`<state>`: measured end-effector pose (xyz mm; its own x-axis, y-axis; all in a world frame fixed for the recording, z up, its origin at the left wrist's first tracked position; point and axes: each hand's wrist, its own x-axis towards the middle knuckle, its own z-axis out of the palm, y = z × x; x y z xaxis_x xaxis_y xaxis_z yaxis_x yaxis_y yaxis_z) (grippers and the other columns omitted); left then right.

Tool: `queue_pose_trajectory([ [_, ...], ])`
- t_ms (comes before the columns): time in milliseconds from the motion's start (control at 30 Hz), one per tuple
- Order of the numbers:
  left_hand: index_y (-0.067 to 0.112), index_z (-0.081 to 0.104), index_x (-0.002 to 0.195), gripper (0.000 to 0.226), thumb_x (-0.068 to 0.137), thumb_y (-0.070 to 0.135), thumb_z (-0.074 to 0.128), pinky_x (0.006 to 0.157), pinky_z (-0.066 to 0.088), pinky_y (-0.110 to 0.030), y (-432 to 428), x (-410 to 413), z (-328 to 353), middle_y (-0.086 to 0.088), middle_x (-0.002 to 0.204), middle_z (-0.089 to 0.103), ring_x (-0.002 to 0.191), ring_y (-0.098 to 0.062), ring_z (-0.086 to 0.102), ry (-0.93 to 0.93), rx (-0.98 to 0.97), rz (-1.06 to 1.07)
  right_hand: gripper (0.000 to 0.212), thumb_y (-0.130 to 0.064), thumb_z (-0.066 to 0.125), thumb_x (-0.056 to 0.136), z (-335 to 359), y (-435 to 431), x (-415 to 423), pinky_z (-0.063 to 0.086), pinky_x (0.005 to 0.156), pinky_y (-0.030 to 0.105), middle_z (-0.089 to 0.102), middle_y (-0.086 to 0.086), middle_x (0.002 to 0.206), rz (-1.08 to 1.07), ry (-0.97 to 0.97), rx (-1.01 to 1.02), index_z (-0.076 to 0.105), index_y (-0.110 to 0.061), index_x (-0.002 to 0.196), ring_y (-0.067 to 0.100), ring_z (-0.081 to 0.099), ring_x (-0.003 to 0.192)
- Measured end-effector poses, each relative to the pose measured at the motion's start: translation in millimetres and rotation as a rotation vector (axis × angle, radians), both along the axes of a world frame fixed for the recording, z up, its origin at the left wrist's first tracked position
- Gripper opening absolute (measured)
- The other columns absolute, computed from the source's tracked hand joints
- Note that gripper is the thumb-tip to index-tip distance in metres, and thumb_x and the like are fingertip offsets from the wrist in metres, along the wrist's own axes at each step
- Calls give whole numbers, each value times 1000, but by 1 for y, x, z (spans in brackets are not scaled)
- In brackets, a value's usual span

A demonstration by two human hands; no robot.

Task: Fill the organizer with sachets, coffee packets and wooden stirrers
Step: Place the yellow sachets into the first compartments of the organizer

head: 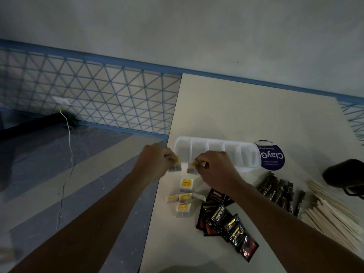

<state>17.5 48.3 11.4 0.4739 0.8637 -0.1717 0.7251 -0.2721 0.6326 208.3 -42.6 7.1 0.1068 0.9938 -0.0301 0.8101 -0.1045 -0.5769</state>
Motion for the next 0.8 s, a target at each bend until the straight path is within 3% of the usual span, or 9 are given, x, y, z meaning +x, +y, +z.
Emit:
queue_pose_trajectory([
  [100, 21, 78, 94, 16, 81, 29, 74, 74, 55, -30, 13, 12, 7, 1, 85, 75, 78, -14, 68, -54, 47, -2, 15, -21, 69, 86, 14, 11, 10, 49, 67, 20, 76, -7, 88, -64, -18, 22, 79, -21, 98, 5, 63, 72],
  [233, 21, 78, 93, 13, 83, 27, 72, 71, 53, -29, 25, 32, 11, 0, 85, 75, 78, -14, 66, -80, 85, 15, 11, -22, 71, 86, 22, 26, 25, 47, 63, 21, 73, -9, 80, -138, -16, 38, 79, -21, 94, 6, 59, 66],
  [400, 18, 76, 100, 18, 86, 18, 66, 68, 51, -28, 29, 51, 1, -6, 93, 73, 83, -21, 66, 6, 107, 34, 15, -23, 69, 84, 10, 44, 37, 57, 71, 35, 76, -6, 87, -160, -36, -26, 77, -26, 95, 16, 67, 75],
  [600, 20, 76, 100, 20, 86, 16, 63, 66, 51, -29, 29, 61, -14, -7, 90, 73, 83, -25, 66, 122, 161, 7, 25, -19, 63, 85, -4, 57, 33, 57, 77, 34, 75, -7, 99, -132, -98, -163, 76, -30, 102, 20, 67, 92],
  [800, 21, 76, 97, 23, 85, 11, 59, 76, 55, -35, 30, 70, -26, -5, 86, 73, 88, -26, 61, 226, 221, -35, 30, -14, 64, 82, -18, 65, 29, 52, 77, 30, 73, -5, 106, -85, -185, -228, 75, -29, 106, 23, 67, 98],
])
